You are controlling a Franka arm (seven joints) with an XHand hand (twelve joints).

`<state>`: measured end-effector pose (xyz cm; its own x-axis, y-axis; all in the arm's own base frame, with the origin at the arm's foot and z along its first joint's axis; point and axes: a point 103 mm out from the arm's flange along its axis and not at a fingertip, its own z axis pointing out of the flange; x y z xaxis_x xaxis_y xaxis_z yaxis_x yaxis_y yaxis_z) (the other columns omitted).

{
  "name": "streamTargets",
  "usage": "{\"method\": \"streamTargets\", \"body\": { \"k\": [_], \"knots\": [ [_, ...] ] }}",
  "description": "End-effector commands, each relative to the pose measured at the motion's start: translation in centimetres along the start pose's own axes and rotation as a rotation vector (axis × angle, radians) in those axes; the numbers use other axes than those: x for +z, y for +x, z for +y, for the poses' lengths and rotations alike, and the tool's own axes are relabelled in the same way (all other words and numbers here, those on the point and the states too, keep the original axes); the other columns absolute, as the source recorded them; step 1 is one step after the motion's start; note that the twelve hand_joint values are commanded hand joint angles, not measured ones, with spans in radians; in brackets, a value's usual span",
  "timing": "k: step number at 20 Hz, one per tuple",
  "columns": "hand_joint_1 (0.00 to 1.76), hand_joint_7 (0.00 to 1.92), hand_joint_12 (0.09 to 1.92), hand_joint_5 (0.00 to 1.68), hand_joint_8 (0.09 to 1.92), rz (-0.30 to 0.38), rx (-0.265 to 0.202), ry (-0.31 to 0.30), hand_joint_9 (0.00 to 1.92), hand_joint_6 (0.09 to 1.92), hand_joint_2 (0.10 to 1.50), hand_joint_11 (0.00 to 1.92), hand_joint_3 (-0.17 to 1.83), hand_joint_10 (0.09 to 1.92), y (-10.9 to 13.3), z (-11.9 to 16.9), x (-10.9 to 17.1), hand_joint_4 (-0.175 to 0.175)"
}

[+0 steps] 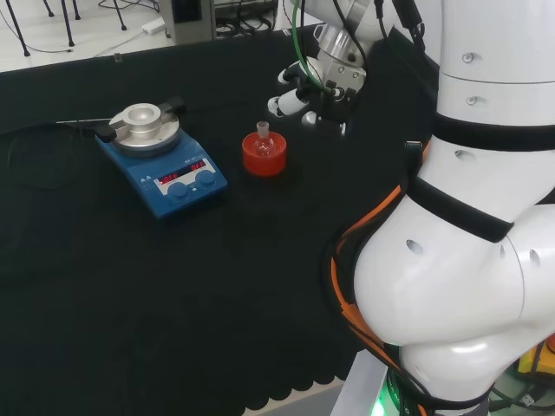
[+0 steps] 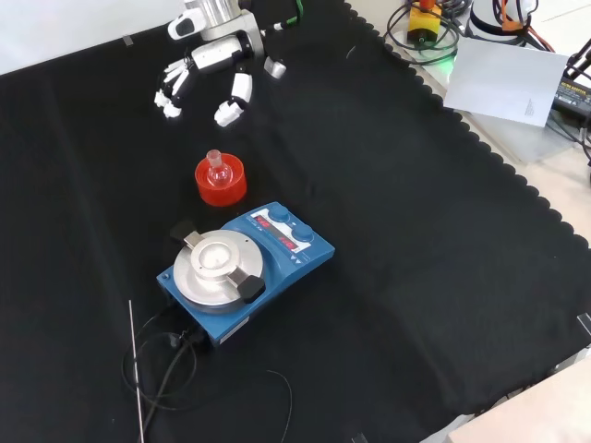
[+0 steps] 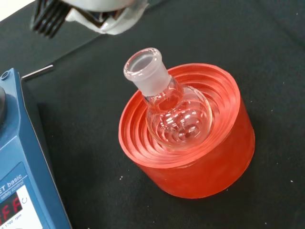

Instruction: Pick up the round-bottom flask.

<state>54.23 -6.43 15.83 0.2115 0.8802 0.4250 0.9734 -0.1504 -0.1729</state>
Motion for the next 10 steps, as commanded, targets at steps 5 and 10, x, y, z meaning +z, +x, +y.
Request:
{"method": "streamTargets", "body": {
  "k": [5,10],
  "knots": [
    [0.93,0.16,1.34,0.56,0.52,0.072,-0.02,0.023,0.36,0.09,0.56,0.0,0.73,0.63,-1.3,0.9,2.2,0.004],
    [0.93,0.16,1.34,0.56,0.52,0.12,-0.057,0.017,0.36,0.09,0.55,0.0,0.73,0.62,-1.9,1.0,3.4,0.005]
  ]
}}
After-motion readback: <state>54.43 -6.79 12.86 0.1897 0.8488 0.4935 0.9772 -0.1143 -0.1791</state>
